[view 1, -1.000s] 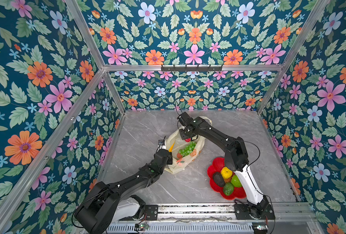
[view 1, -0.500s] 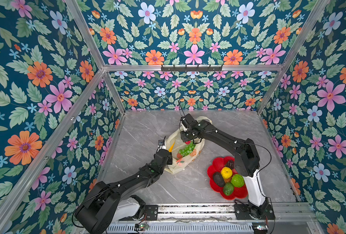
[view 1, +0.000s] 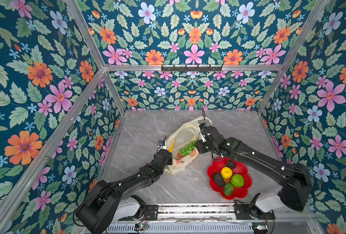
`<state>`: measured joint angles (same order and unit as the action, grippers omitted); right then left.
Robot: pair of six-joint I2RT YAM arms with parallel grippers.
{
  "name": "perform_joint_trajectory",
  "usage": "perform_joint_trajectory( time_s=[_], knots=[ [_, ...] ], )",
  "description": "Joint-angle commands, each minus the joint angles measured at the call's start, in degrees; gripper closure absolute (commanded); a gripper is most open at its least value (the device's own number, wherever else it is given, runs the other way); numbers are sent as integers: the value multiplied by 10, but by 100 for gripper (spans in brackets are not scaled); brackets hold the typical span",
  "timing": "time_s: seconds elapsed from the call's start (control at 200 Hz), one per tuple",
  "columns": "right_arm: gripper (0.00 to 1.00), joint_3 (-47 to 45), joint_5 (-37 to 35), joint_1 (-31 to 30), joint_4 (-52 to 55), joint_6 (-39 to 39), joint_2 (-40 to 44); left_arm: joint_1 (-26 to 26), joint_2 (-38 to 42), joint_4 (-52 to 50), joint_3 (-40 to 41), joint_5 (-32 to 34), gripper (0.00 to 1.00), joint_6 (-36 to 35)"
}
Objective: Take fruits out of the plastic bag
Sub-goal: Place the fruit on the plate.
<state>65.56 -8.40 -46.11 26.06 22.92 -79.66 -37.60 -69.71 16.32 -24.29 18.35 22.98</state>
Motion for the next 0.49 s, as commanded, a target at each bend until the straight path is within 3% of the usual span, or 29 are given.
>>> perform_joint_trajectory(
  time_s=[0.0, 0.24, 0.49],
  knots=[
    [55, -55, -46, -10, 2, 46, 60, 0, -2, 8, -4, 5, 93, -1],
    [55, -170, -85, -32, 56, 115, 223, -1, -3, 12, -4, 2, 93, 0],
    [55, -244, -112, -50, 109, 164, 324, 0, -2, 13, -1, 8, 93, 1]
  ],
)
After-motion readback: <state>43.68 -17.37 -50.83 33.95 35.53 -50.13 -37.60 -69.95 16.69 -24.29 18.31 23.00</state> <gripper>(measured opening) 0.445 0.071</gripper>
